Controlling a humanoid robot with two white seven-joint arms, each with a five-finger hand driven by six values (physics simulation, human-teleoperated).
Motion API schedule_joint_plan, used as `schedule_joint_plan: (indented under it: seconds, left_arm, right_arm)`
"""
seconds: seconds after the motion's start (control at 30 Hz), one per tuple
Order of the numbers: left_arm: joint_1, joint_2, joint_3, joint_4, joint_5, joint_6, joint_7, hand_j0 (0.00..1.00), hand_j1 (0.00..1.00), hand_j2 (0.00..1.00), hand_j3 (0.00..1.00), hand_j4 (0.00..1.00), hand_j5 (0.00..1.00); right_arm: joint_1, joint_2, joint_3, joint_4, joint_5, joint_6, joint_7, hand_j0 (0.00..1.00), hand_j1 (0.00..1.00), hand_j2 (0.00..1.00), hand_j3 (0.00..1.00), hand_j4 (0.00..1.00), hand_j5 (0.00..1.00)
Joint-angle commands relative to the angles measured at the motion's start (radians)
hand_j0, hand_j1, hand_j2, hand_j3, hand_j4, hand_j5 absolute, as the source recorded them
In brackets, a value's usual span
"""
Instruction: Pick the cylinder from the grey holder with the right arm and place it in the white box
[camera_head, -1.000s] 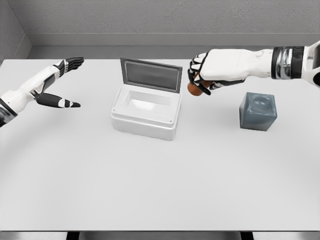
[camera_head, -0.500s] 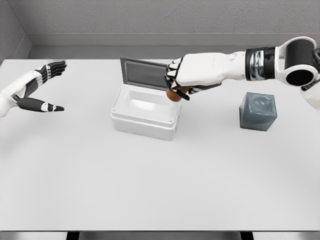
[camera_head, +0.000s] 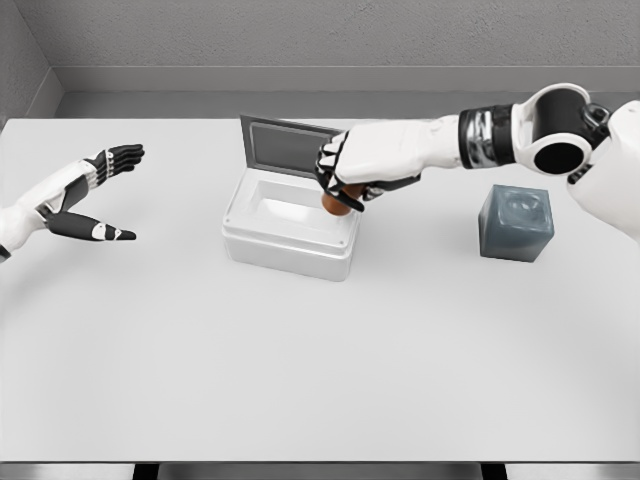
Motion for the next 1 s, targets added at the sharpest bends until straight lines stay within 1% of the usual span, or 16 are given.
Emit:
schedule_joint_plan:
  seconds: [0.0, 0.3, 0.57, 0.7, 0.97]
  left_arm:
    - [0.0, 0.0, 0.001, 0.0, 0.007, 0.001, 0.0, 1.0, 1.0, 1.0, 1.0, 1.0, 1.0]
    - [0.0, 0.0, 0.001, 0.0, 0.006, 0.001, 0.0, 1.0, 1.0, 1.0, 1.0, 1.0, 1.0]
    - [0.0, 0.0, -0.002, -0.001, 0.006, 0.001, -0.001, 1.0, 1.0, 1.0, 1.0, 1.0, 1.0]
    - [0.0, 0.0, -0.002, -0.001, 0.006, 0.001, -0.001, 1.0, 1.0, 1.0, 1.0, 1.0, 1.0]
    - [0.0, 0.0, -0.006, -0.001, 0.006, 0.001, -0.001, 1.0, 1.0, 1.0, 1.0, 1.0, 1.0]
  right_arm:
    - [0.0, 0.004, 0.006, 0.001, -0.006, 0.003, -0.001, 0.14, 0.14, 0.14, 0.14, 0.14, 0.14]
    - [-0.005, 0.01, 0.013, 0.018, 0.006, 0.003, -0.001, 0.14, 0.14, 0.14, 0.14, 0.14, 0.14]
    - [-0.005, 0.013, 0.014, 0.018, 0.009, 0.003, -0.001, 0.16, 0.16, 0.16, 0.16, 0.16, 0.16]
    - [-0.009, 0.016, 0.026, 0.027, 0.03, 0.003, -0.001, 0.16, 0.16, 0.16, 0.16, 0.16, 0.16]
    - [-0.011, 0.016, 0.042, 0.032, 0.03, 0.003, -0.001, 0.16, 0.16, 0.16, 0.16, 0.16, 0.16]
